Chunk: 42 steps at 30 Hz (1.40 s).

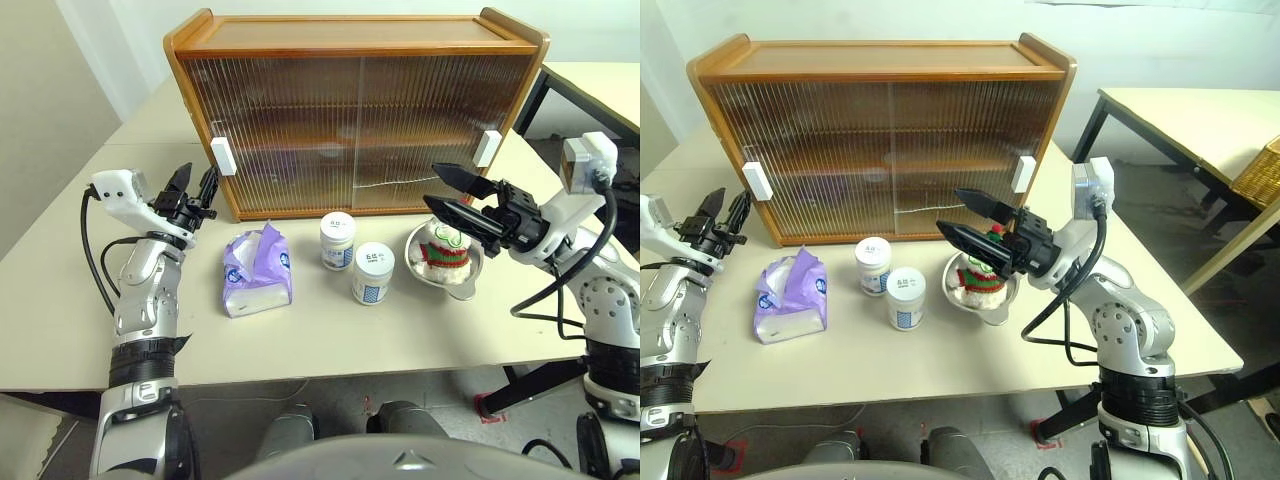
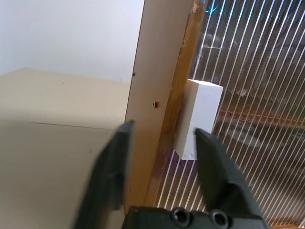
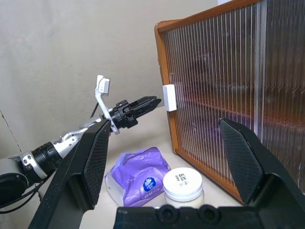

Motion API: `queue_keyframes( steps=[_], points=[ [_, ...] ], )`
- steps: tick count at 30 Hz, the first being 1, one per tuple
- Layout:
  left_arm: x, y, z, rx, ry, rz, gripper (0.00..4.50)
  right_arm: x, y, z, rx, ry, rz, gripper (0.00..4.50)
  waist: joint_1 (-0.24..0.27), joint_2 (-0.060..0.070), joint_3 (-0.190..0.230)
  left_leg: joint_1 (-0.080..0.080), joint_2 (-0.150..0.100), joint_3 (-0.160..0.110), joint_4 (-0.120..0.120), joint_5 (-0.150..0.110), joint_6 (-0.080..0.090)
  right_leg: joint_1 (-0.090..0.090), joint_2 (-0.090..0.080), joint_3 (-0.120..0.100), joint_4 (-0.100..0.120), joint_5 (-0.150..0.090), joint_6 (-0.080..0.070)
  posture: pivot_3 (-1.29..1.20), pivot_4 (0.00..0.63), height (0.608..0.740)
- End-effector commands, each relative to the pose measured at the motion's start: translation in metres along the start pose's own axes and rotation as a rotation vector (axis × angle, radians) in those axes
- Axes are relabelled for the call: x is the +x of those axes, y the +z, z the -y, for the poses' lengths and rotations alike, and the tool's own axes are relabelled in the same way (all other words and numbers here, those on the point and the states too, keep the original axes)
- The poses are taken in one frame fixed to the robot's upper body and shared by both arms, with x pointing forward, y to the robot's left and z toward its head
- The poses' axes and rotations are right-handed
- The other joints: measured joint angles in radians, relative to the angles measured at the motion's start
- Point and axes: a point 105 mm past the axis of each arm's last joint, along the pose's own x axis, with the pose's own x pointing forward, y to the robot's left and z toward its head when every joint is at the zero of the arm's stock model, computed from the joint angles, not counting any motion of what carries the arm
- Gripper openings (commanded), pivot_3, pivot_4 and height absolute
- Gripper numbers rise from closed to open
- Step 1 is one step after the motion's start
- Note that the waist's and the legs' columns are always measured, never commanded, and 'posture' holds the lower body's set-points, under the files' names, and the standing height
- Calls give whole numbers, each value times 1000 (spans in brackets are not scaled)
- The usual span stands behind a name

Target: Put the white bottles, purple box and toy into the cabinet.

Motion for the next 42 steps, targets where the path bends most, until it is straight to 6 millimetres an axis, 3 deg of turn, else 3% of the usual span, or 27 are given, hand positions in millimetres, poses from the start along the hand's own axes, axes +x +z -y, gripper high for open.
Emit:
queue_keyframes(
  steps=[1,4,20,27,33,42],
  points=[
    [2,5,2,8,-9,10,1045,1,-1,-2,-17,1,-9,4500,0,0,0,0,0,0,0,0,0,0,0,0,0,0,0,-116,0,740],
    [3,7,2,12,-7,13,20,1,-1,-1,-18,-1,-8,4500,0,0,0,0,0,0,0,0,0,0,1,0,0,0,0,-112,0,740],
    [15,12,32,48,-168,0,20,3,3,0,-35,-15,7,4500,0,0,0,0,1,-1,1,0,0,0,1,0,0,0,0,-126,0,740],
    [14,20,29,48,-151,10,20,3,4,0,-37,-23,13,4500,-1,0,0,0,1,-1,1,0,0,0,1,0,0,0,0,-137,0,740],
    [3,31,21,35,-85,35,20,3,3,1,-34,-26,11,4500,-6,0,0,0,1,0,1,-1,0,0,1,0,-1,0,0,-128,0,740],
    [2,29,9,47,-16,23,20,4,4,4,-35,-23,6,4500,-4,0,0,0,2,-2,1,0,0,0,2,1,0,0,0,-122,0,740]
  ],
)
